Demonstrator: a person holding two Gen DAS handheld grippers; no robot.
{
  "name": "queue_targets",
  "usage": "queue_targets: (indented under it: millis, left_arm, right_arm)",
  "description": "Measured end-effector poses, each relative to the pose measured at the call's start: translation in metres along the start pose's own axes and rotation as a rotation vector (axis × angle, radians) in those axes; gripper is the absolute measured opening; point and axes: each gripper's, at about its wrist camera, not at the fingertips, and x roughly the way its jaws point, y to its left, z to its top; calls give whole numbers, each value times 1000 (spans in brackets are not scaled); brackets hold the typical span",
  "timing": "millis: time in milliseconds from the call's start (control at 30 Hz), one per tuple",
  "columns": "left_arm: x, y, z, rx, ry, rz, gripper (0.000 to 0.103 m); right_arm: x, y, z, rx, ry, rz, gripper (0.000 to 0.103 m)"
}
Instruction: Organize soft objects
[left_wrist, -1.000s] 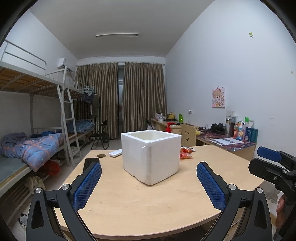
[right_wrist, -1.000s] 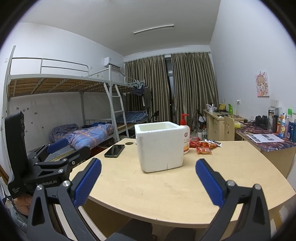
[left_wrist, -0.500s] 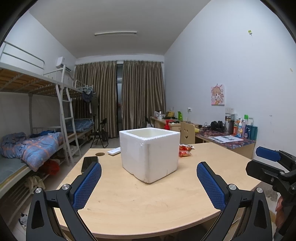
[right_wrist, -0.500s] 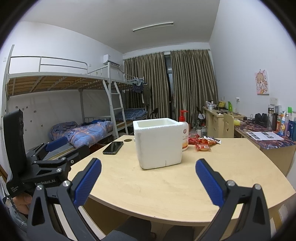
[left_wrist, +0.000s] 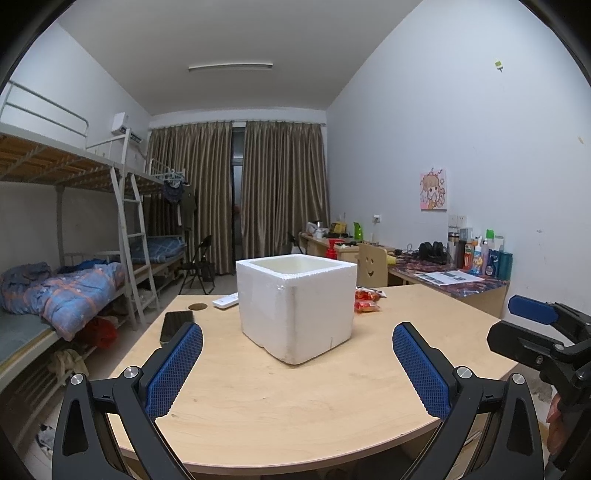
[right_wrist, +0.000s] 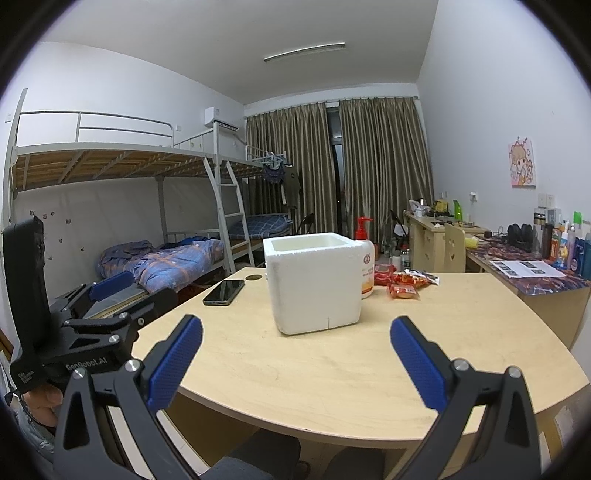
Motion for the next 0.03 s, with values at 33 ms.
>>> queue_targets:
  millis: [33]
  left_arm:
    - [0, 0, 0, -1, 0, -2, 103]
  right_arm:
    - [0, 0, 0, 0, 2, -1, 103]
